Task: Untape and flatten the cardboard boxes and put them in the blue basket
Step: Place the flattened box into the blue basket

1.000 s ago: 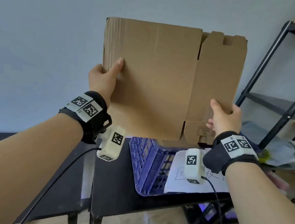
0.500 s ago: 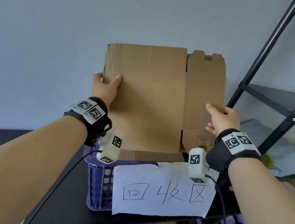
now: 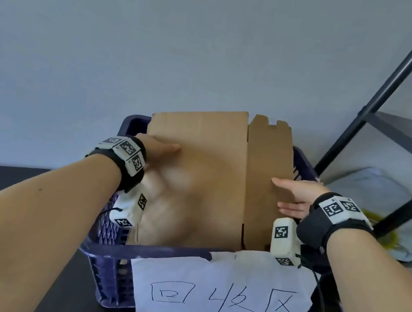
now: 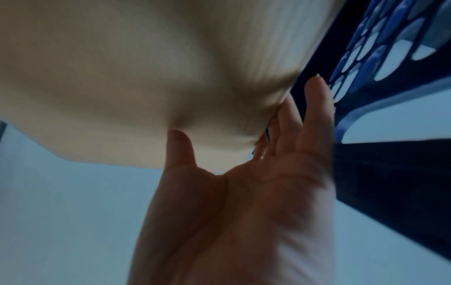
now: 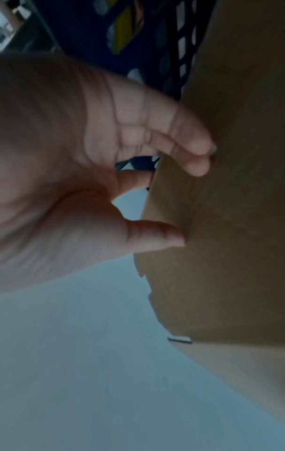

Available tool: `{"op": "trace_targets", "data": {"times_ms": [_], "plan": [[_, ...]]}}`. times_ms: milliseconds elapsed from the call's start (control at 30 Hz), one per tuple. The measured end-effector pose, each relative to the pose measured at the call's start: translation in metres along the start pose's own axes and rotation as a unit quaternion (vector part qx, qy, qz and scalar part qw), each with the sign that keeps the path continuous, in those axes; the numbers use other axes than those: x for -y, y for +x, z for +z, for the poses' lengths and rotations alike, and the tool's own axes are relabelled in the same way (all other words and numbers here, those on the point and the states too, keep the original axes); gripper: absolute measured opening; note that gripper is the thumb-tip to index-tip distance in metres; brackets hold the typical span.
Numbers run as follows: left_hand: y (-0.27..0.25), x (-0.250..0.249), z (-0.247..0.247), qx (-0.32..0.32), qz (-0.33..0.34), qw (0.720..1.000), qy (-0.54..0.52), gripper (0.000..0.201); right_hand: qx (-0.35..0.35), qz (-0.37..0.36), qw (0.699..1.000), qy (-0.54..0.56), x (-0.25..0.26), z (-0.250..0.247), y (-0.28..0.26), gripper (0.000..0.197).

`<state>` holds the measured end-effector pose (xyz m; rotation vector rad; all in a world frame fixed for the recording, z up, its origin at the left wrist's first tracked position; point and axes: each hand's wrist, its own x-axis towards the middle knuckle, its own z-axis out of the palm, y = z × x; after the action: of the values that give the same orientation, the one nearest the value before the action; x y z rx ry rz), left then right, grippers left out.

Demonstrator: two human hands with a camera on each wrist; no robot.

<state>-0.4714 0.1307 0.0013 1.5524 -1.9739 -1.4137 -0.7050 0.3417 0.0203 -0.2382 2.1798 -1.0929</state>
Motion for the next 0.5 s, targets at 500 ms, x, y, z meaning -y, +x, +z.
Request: {"op": "trace_targets", "data": {"times_ms": [500], "plan": [[0.035, 0.003, 0.040, 0.002, -0.118, 0.942, 0.316, 0.088, 0.120, 0.112, 0.959, -0.231, 0.002, 0.014, 0.098, 0.068]]}}
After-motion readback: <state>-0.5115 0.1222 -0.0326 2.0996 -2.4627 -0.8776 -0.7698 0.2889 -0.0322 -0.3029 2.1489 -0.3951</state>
